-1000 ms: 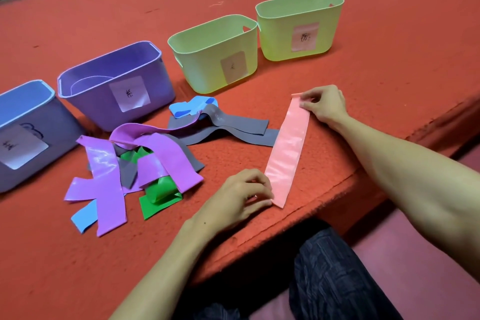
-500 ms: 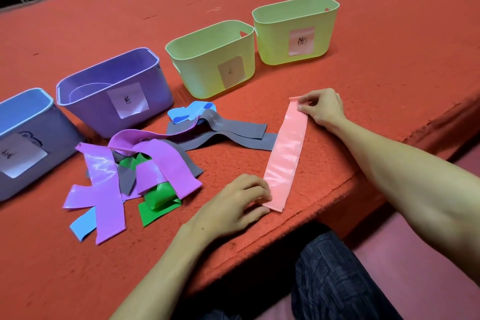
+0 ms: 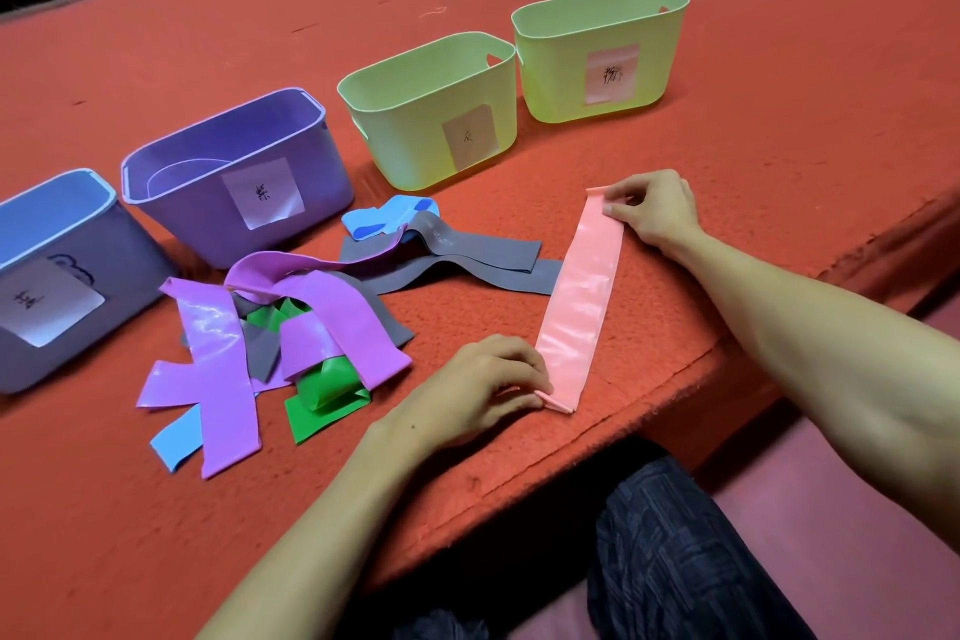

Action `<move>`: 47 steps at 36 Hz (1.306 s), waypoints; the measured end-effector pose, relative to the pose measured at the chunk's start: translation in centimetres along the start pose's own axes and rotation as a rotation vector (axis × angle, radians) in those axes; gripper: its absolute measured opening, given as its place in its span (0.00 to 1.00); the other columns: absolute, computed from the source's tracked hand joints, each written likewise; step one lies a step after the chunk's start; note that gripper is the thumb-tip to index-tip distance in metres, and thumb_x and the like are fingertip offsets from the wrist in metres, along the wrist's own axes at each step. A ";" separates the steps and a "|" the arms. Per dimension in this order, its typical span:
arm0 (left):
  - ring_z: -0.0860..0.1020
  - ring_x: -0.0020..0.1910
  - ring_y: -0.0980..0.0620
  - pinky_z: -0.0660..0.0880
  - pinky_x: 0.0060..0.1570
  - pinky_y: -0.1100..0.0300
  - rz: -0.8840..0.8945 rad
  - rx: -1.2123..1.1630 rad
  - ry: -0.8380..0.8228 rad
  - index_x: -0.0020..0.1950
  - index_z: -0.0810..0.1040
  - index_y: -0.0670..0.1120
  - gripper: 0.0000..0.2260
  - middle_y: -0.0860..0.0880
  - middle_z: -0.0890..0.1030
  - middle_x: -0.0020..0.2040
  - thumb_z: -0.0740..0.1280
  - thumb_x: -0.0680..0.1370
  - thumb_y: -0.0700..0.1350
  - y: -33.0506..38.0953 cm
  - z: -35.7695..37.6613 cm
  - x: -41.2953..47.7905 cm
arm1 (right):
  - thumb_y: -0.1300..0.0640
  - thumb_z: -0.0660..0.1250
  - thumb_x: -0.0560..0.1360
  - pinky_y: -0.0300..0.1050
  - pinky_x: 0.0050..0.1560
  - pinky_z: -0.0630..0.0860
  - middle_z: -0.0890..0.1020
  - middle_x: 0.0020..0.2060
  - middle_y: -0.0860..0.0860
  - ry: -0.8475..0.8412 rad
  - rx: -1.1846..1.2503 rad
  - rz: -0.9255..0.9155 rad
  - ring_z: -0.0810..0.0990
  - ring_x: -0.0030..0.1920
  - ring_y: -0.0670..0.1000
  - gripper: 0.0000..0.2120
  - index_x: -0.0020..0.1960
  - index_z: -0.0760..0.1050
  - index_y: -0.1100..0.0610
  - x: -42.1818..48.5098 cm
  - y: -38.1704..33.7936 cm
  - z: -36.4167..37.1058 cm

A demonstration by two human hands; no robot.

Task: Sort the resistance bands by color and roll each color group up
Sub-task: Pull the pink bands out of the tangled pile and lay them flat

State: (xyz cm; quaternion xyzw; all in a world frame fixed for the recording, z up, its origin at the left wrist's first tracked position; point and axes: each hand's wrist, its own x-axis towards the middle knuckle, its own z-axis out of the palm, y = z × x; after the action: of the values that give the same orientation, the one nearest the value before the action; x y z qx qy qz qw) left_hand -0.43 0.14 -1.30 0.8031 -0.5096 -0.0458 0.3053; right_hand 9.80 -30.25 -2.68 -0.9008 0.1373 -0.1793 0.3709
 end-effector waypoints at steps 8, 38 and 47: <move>0.77 0.49 0.58 0.70 0.52 0.71 -0.079 -0.080 0.001 0.49 0.85 0.42 0.07 0.50 0.81 0.49 0.71 0.75 0.43 0.0 -0.2 0.1 | 0.55 0.75 0.69 0.42 0.48 0.72 0.85 0.43 0.47 0.002 0.003 0.002 0.79 0.44 0.45 0.08 0.48 0.84 0.49 -0.1 -0.1 0.0; 0.75 0.51 0.54 0.71 0.53 0.64 -0.053 0.034 0.073 0.46 0.82 0.42 0.10 0.50 0.79 0.51 0.66 0.77 0.48 0.4 0.8 -1.0 | 0.56 0.76 0.68 0.45 0.50 0.75 0.85 0.43 0.47 0.008 0.014 0.007 0.80 0.45 0.47 0.09 0.48 0.84 0.49 -0.2 -0.2 -0.2; 0.78 0.44 0.60 0.69 0.48 0.64 -0.461 -0.177 0.100 0.39 0.84 0.41 0.14 0.51 0.82 0.51 0.64 0.80 0.44 1.1 -0.6 1.4 | 0.57 0.76 0.68 0.47 0.52 0.77 0.85 0.43 0.48 0.024 0.047 0.010 0.81 0.45 0.47 0.09 0.47 0.84 0.49 -0.3 -0.5 -0.2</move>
State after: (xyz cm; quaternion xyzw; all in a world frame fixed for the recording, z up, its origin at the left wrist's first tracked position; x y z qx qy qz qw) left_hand -0.41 -1.14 0.14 0.8695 -0.2911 -0.1190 0.3810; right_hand 9.49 -29.93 -2.29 -0.8889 0.1417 -0.1914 0.3913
